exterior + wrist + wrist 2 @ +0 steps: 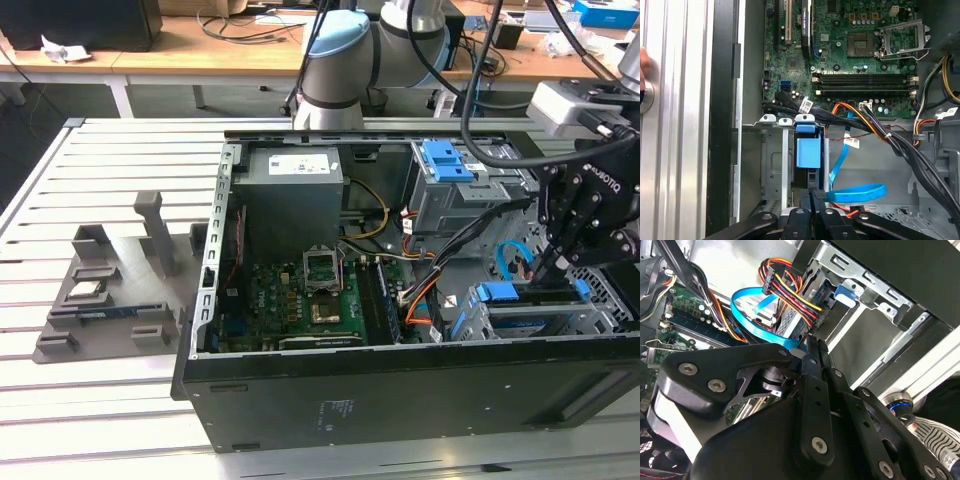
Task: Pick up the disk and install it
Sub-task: 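Insert the second disk wire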
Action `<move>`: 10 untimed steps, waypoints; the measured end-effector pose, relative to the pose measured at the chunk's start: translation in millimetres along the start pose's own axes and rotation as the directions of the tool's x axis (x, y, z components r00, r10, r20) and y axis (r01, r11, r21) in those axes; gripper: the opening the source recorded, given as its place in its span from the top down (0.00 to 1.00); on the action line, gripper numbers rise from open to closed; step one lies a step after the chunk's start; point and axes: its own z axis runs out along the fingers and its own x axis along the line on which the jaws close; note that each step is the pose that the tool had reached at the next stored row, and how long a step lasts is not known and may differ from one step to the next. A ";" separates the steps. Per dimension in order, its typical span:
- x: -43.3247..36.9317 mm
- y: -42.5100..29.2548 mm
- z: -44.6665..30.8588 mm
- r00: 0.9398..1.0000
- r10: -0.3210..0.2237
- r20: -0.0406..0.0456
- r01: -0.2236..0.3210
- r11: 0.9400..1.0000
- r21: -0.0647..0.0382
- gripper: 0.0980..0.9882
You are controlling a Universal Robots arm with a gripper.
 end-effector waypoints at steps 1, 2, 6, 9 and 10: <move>0.4 -0.5 0.1 1.000 0.001 0.000 -0.001 1.000 0.000 0.93; 0.7 -0.9 0.5 1.000 0.005 -0.001 -0.005 1.000 -0.001 0.93; 1.0 -1.9 0.6 1.000 0.020 -0.010 -0.020 1.000 -0.002 0.93; 1.0 -2.8 1.1 0.999 0.028 -0.017 -0.028 1.000 -0.003 0.93; 1.0 -2.9 1.5 0.999 0.030 -0.017 -0.030 1.000 -0.003 0.93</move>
